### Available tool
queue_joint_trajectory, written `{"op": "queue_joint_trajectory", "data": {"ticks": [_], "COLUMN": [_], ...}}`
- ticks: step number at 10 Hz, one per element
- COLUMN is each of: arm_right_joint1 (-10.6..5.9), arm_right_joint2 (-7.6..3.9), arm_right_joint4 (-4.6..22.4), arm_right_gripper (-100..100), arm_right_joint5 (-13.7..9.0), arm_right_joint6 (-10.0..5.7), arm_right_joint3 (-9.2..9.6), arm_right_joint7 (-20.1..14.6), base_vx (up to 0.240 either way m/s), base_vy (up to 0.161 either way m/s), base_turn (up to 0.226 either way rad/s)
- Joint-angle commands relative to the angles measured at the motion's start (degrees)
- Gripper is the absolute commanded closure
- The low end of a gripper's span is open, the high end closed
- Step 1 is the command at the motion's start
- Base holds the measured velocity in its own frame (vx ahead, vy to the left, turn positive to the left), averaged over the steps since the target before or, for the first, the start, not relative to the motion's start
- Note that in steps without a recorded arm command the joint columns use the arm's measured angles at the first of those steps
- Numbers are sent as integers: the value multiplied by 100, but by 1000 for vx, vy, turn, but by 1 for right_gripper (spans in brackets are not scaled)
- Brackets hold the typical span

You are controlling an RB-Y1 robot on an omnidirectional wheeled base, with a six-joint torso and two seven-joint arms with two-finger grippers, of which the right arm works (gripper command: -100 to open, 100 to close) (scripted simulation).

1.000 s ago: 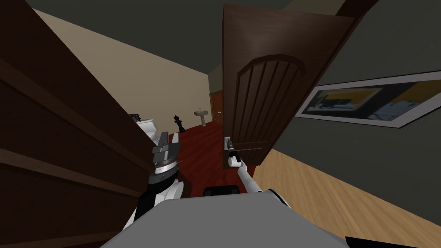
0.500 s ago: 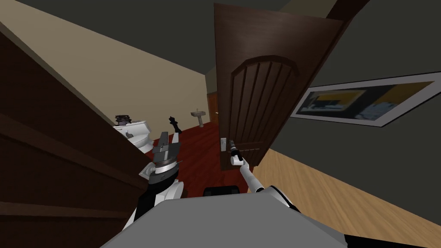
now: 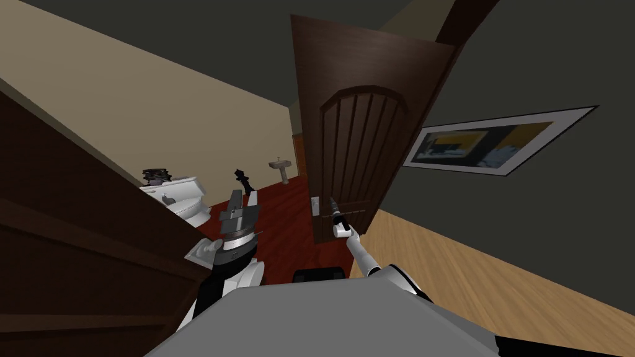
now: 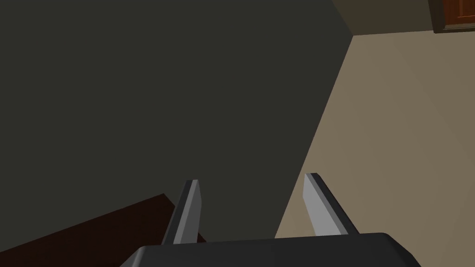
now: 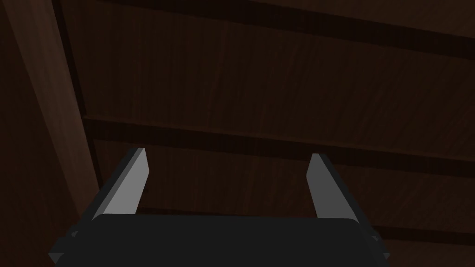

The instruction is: Push the door open

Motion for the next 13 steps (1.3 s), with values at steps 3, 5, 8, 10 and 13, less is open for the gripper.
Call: {"op": "queue_joint_trajectory", "data": {"ticks": [3,5,8,10,13], "arm_right_joint1": [-111,-160,-250,-297,-346], "arm_right_joint2": [20,61,190,291,424], "arm_right_joint4": [137,197,311,370,431], "arm_right_gripper": [-100,-100,-100,-100,-100], "arm_right_joint5": [360,528,840,1004,1171], "arm_right_joint6": [-10,-14,-23,-27,-32], "arm_right_joint3": [-3,-3,-5,-6,-7], "arm_right_joint7": [-386,-559,-881,-1050,-1223], "base_vx": [-44,-56,-90,-151,-172], "base_vy": [-36,-9,32,78,141], "base_turn": [-102,-91,-97,-79,-40]}}
